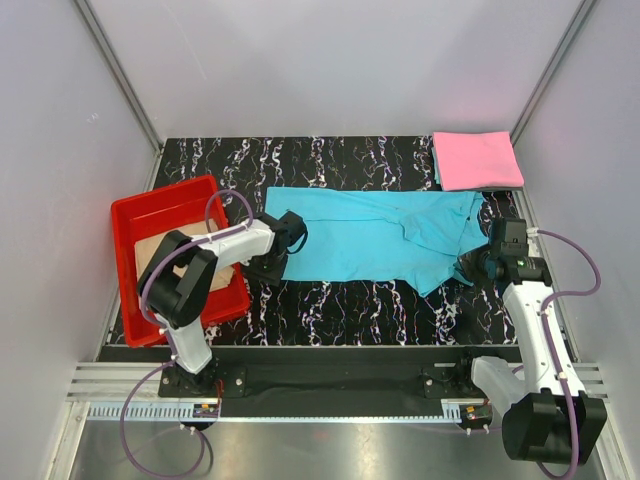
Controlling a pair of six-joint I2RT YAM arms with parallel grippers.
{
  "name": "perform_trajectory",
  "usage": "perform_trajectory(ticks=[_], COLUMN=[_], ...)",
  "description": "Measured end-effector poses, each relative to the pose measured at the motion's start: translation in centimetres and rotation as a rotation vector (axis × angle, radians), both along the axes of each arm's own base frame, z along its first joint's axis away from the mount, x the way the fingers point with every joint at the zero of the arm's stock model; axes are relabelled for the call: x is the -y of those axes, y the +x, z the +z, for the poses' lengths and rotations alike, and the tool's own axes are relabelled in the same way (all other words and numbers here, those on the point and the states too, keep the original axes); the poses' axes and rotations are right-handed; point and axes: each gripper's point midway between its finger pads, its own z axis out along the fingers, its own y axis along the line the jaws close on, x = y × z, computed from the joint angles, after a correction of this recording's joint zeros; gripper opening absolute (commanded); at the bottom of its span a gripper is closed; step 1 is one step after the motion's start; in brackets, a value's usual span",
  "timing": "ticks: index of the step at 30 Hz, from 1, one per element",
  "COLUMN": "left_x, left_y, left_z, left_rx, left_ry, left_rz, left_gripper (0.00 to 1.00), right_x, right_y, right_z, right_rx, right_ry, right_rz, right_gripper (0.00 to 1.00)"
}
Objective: Fold and stack the t-shirts
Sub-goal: Fold the tshirt
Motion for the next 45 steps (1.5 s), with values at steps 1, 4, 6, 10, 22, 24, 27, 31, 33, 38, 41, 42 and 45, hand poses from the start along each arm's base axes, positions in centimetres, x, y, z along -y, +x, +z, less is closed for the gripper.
perform_trajectory(ticks=[1, 4, 6, 10, 22, 24, 27, 31, 33, 38, 41, 42, 45], left_x=[0.0, 0.0, 0.0, 0.0, 1.1, 1.1, 1.0, 0.7, 0.6, -0.2, -0.4, -0.4, 0.0], left_y=[-0.1, -0.2, 0.0, 0.2, 3.9, 4.5, 5.1, 6.2, 6.9, 8.3, 9.2, 9.7, 11.2], left_z=[0.0, 0.0, -0.1, 0.0, 3.5, 3.9, 4.2, 4.5, 4.5, 4.3, 4.1, 4.0, 3.6], left_rx=[-0.002, -0.005, 0.002, 0.013, 0.101, 0.112, 0.117, 0.109, 0.104, 0.089, 0.083, 0.08, 0.074], left_ry=[0.001, 0.001, 0.0, 0.002, 0.028, 0.038, 0.054, 0.07, 0.073, 0.081, 0.08, 0.078, 0.067], left_rz=[0.001, 0.002, 0.006, 0.006, -0.046, -0.063, -0.084, -0.108, -0.116, -0.135, -0.153, -0.16, -0.184], left_gripper=[0.34, 0.1, 0.0, 0.0, 0.0, 0.0, 0.0, 0.0, 0.0, 0.0, 0.0, 0.0, 0.0], right_x=[0.0, 0.2, 0.6, 1.5, 2.6, 2.7, 2.6, 2.6, 2.7, 3.3, 3.5, 3.5, 3.7], right_y=[0.0, 0.0, 0.0, -0.1, 1.0, 1.7, 2.8, 4.7, 5.9, 9.2, 11.0, 11.4, 12.7], right_z=[0.0, 0.0, -0.1, -0.1, -0.6, -0.4, -0.1, 0.5, 0.7, 1.2, 1.1, 1.0, 0.4], right_rx=[0.0, -0.001, -0.002, -0.005, -0.029, -0.021, -0.002, -0.001, -0.01, -0.034, -0.05, -0.055, -0.078], right_ry=[0.0, -0.011, -0.03, -0.076, -0.172, -0.187, -0.205, -0.23, -0.244, -0.285, -0.294, -0.294, -0.296], right_rz=[0.0, -0.007, -0.015, -0.031, 0.037, 0.065, 0.106, 0.177, 0.211, 0.276, 0.296, 0.301, 0.316], right_gripper=[0.0, 0.0, 0.0, 0.0, 0.0, 0.0, 0.01, 0.01, 0.01, 0.01, 0.01, 0.0, 0.01])
